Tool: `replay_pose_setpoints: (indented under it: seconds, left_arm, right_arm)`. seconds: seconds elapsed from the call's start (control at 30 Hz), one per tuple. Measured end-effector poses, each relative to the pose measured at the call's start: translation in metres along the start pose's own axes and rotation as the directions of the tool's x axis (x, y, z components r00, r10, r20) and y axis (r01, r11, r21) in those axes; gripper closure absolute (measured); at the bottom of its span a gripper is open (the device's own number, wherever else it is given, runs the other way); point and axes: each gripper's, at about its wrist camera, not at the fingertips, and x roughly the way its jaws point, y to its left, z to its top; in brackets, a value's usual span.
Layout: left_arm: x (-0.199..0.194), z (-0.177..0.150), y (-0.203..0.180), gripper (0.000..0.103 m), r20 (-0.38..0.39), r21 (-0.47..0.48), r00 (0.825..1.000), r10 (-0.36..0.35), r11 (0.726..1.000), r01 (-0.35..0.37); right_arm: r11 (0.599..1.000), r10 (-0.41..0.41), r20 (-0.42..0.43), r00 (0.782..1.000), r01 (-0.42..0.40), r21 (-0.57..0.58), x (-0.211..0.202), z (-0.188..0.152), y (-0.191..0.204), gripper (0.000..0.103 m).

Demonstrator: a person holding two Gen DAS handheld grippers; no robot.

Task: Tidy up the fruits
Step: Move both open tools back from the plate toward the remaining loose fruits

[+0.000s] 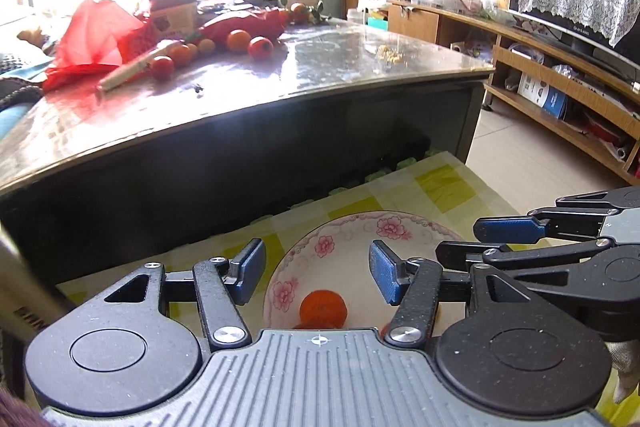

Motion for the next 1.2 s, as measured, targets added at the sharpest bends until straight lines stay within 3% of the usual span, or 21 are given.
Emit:
replay_pose_setpoints:
  seconds: [0.63,0.93,1.2]
  left_arm:
    - [-0.084,-0.055,-0.007,0.035,-0.013,0.004,1.0,-0.012,1.0,0.012]
    - [-0.099,-0.081,-0.013,0.034,-0.019,0.017,1.0,-0.006,1.0,0.006]
    - [-0.085,-0.107,-0.009,0.034,-0.094,0.006,0.996,-0.003,1.0,0.004]
  right_arm:
    - [0.993,-0.057,-0.024,0.998,0.055,-0.1,-0.086,-0.049,0.067,0.058]
    - [0.994,-0.071,-0.079,0.994,0.064,-0.092,-0.093,-0.07,0.074,0.058]
    - [0.988,-0.097,-0.161,0.982,0.076,-0.132,-0.078,-0.091,0.085,0.058]
